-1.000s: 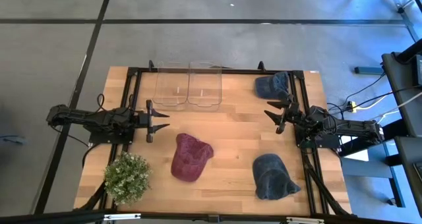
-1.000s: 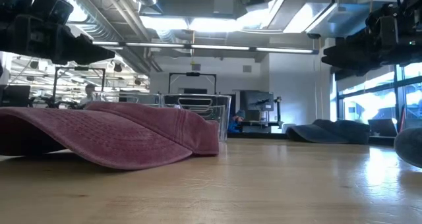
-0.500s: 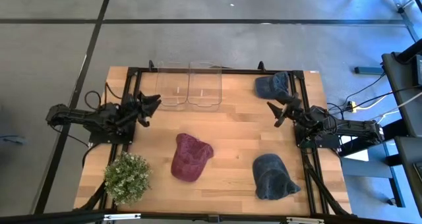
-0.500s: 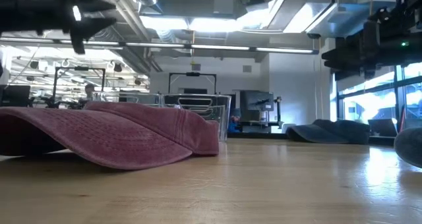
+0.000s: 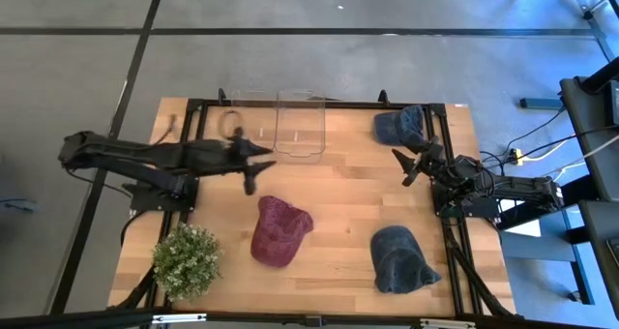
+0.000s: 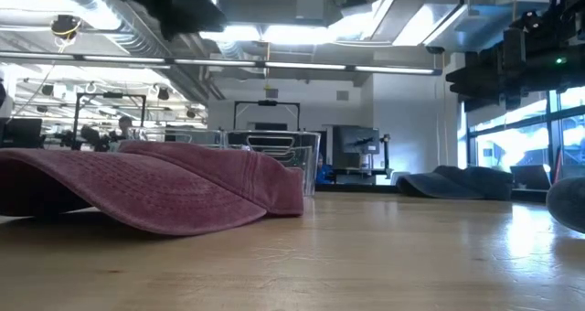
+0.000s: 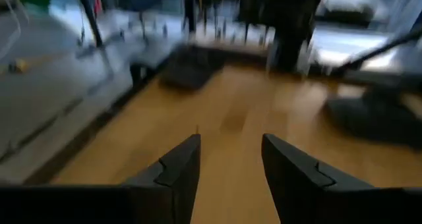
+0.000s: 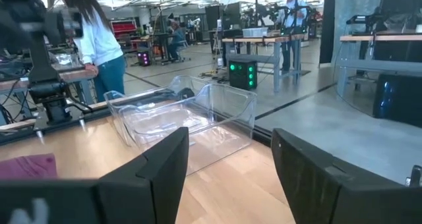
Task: Pick & Place hat
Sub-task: Put the red cap into the left transparent bin
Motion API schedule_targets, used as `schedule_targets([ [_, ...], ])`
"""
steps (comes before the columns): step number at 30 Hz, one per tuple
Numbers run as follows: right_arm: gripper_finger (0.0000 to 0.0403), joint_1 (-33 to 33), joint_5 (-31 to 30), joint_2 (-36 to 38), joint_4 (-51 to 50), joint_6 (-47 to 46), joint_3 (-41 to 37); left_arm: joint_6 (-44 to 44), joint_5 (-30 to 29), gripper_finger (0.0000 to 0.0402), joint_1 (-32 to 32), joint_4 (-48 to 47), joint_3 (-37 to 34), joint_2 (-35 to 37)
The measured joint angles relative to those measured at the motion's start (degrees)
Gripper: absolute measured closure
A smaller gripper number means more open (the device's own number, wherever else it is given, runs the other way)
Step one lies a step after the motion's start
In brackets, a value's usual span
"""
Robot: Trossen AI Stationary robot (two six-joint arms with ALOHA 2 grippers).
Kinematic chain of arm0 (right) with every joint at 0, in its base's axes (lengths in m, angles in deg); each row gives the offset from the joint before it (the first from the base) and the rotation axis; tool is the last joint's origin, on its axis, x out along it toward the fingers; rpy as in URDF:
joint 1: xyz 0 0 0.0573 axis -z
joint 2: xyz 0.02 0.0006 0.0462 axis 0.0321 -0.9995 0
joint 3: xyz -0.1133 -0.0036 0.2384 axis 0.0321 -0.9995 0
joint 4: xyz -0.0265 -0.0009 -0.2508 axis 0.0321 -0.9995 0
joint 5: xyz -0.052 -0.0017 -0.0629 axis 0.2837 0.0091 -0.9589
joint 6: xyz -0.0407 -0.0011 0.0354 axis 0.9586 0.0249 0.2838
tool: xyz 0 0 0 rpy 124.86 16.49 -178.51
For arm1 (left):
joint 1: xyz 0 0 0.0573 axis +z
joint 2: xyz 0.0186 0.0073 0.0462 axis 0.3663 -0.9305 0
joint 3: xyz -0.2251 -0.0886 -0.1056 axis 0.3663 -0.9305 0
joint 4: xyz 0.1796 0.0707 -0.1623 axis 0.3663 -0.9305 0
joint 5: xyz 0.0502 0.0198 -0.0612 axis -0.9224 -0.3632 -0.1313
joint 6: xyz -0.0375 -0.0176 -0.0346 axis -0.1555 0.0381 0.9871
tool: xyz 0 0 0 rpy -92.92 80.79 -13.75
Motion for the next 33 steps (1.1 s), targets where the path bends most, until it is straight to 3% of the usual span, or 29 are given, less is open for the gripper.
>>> schedule_targets([
  [6,0.0185,0.02,0.14,0.01,-0.24,0.2,0.0,2.65,11.5,0.0245,4.16,-5.55,7.9,-15.55],
  [14,0.0185,0.02,0.14,0.0,-0.28,3.46,0.0,-2.37,21.26,0.0245,3.92,-5.32,11.3,-27.87],
  [33,0.0185,0.02,0.17,0.0,-0.37,6.07,0.0,-4.69,21.39,0.0245,-1.87,-8.02,11.39,-45.64],
])
